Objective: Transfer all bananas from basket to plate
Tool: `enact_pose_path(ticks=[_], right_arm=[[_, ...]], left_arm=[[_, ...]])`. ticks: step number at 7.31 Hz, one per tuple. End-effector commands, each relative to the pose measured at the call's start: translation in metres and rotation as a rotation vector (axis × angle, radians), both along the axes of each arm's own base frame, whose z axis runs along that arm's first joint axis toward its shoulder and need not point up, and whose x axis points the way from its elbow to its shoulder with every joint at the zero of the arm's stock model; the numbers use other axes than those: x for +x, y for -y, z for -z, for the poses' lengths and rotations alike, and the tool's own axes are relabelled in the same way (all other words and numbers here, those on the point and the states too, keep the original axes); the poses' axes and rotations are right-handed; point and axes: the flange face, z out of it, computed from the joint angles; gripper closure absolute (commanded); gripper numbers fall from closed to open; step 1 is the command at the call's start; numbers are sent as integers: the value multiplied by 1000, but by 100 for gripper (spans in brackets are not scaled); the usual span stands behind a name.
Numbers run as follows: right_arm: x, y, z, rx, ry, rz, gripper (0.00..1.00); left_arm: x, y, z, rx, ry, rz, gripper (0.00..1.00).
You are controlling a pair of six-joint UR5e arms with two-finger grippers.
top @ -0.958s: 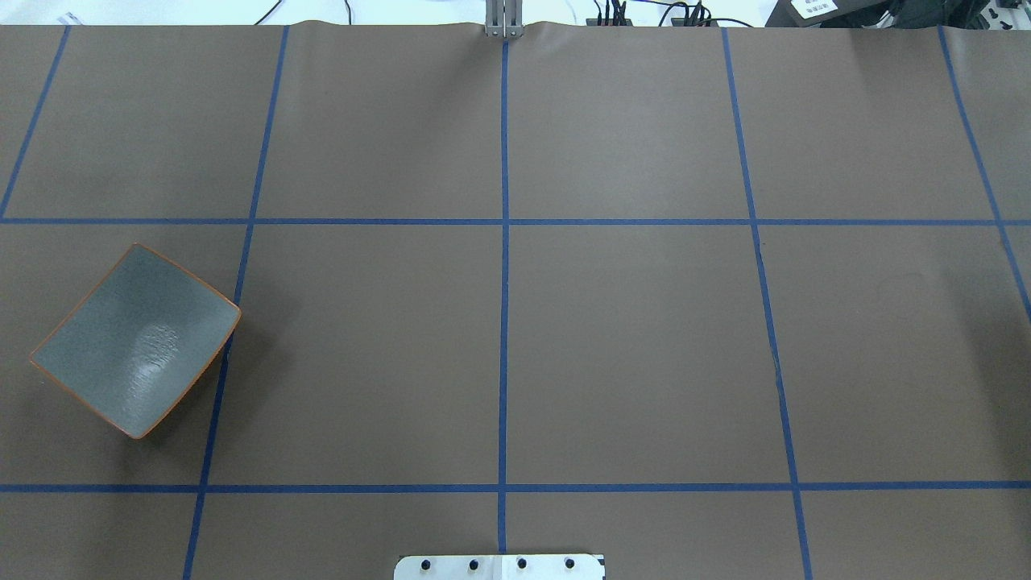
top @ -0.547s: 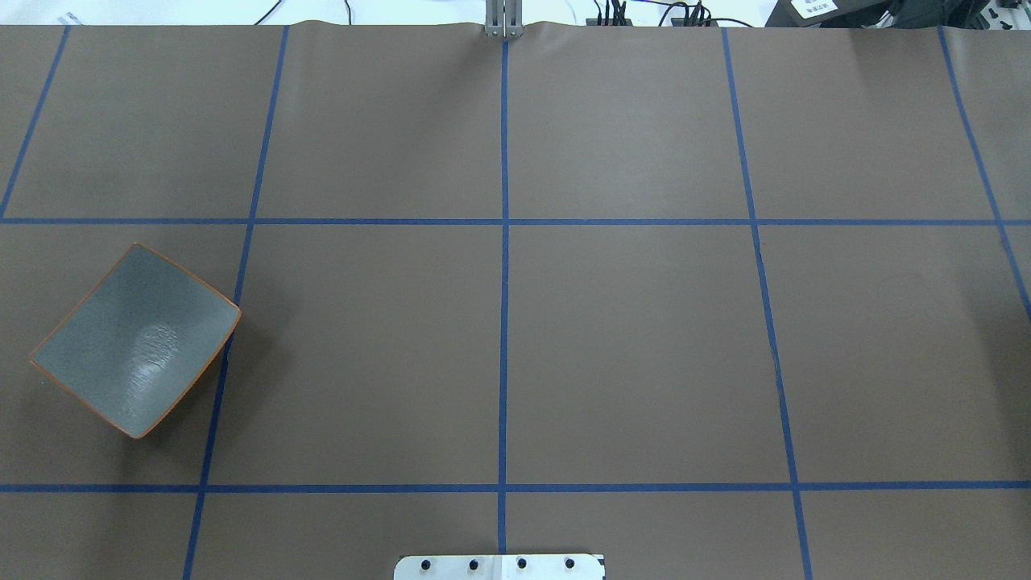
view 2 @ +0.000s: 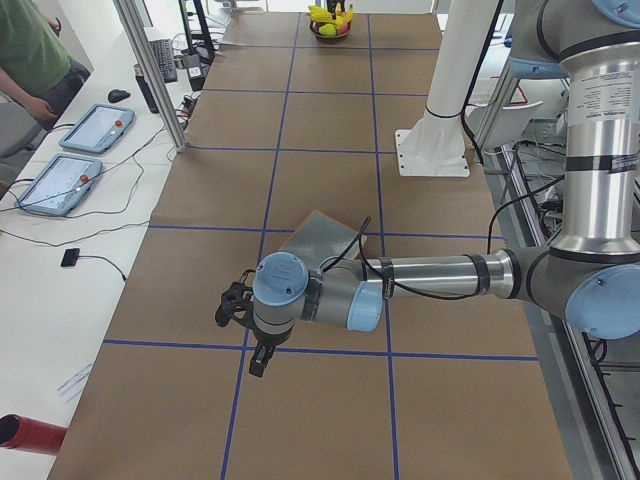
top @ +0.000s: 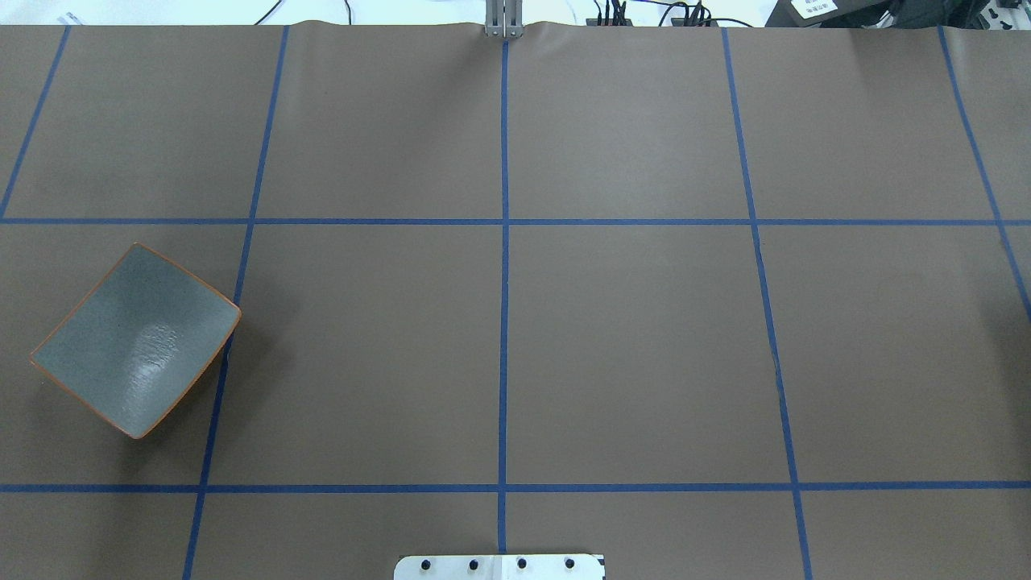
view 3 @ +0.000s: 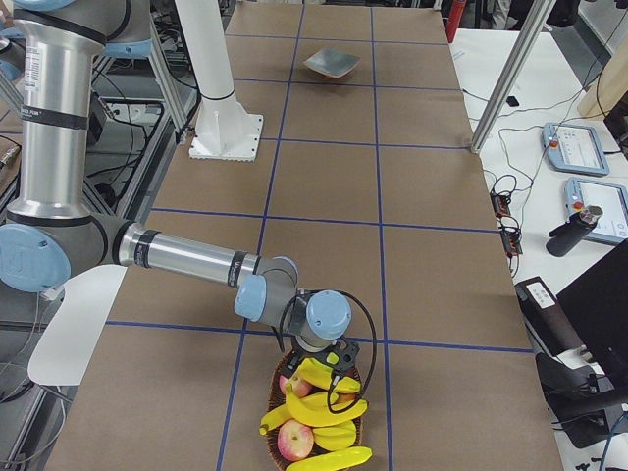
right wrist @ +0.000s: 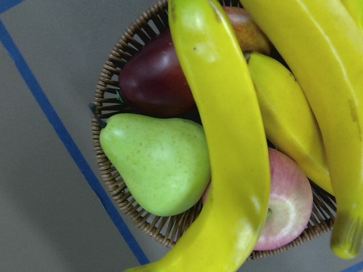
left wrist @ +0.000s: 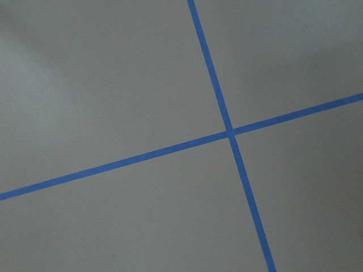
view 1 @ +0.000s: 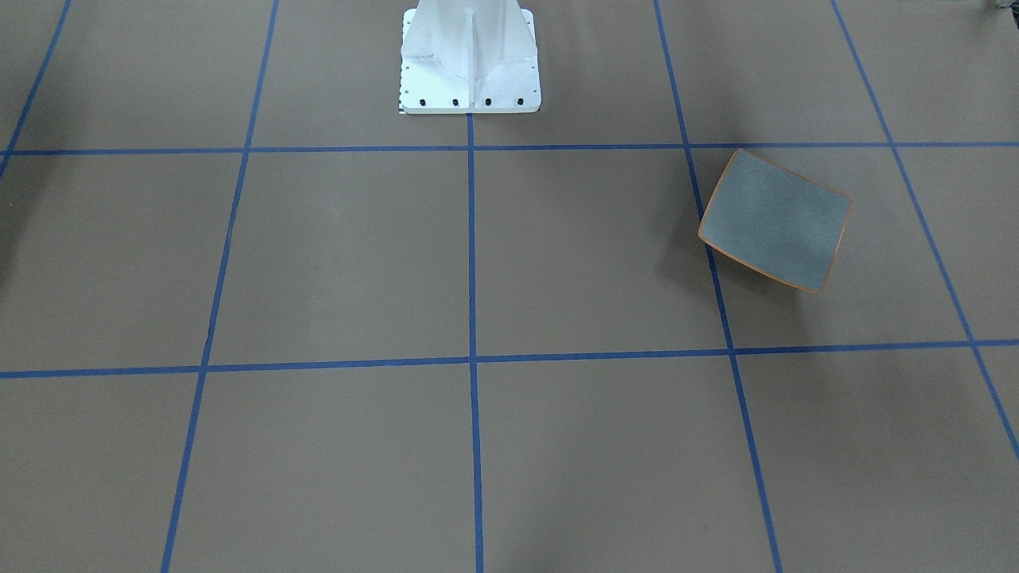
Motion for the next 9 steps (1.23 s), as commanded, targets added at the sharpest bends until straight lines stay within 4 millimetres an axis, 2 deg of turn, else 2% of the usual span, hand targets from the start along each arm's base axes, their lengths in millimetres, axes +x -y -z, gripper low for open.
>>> enact_pose_path(ticks=[1,3,6,8,9], right_arm=[[-1,-4,-10,-30,15,-12,0],[0,4,-20,-44,11,-10,0],[1,4,-27,-33,-5,-6,0],[2,2,-56,-19,-23,-1,0],[2,4,-57,-16,-23,-2,0]], left_arm=[[0,0,2,7,-3,-1,0],[2,0,5,11,-27,-6,0],[2,1,12,24,-26,-7,0],[3,0,12,23,-44,-10,0],[3,0,14,26,-45,-11,0]])
